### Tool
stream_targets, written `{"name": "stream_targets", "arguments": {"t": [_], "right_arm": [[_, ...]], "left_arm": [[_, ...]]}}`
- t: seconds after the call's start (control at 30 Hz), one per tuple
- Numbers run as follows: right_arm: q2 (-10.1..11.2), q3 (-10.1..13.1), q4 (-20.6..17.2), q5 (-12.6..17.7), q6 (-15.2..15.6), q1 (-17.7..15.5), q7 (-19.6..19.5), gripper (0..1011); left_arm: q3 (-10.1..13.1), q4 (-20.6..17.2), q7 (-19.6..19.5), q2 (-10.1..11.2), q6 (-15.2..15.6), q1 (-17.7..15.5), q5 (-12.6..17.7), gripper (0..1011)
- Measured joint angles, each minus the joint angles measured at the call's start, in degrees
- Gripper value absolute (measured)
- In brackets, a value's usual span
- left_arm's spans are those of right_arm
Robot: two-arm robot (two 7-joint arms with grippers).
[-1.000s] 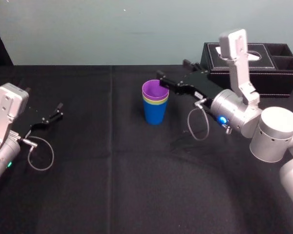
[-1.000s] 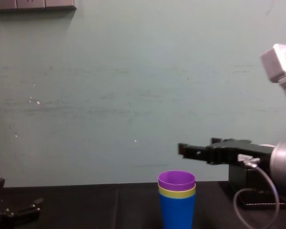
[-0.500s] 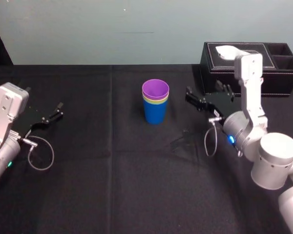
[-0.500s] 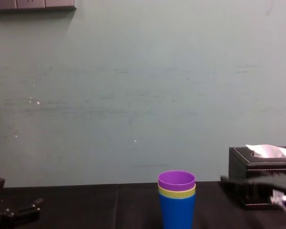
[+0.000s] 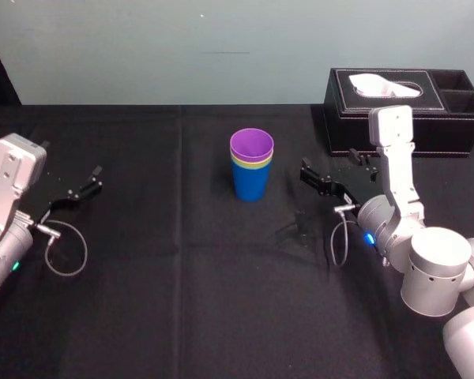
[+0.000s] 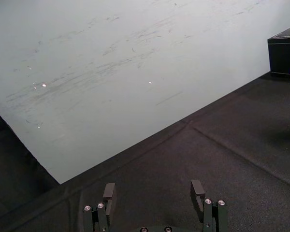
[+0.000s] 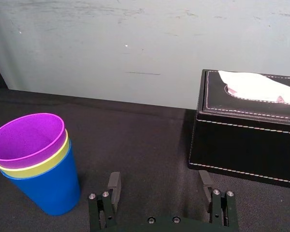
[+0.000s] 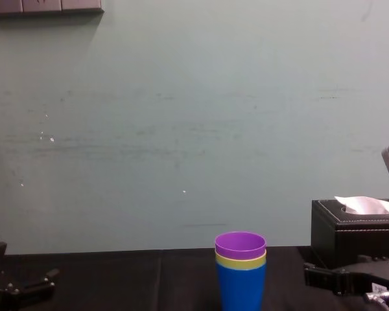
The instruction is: Stack the three plastic cups sequentially using one hand.
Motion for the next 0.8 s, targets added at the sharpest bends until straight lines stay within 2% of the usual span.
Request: {"name": "stream_targets", "arguments": {"t": [0.8], "right_arm": [[0.14,-0.04,-0.37,0.2,-0.07,-0.02,0.07,1000]], "left_arm": [[0.0,0.0,0.0,0.0,0.0,0.0,0.0,1011]]}}
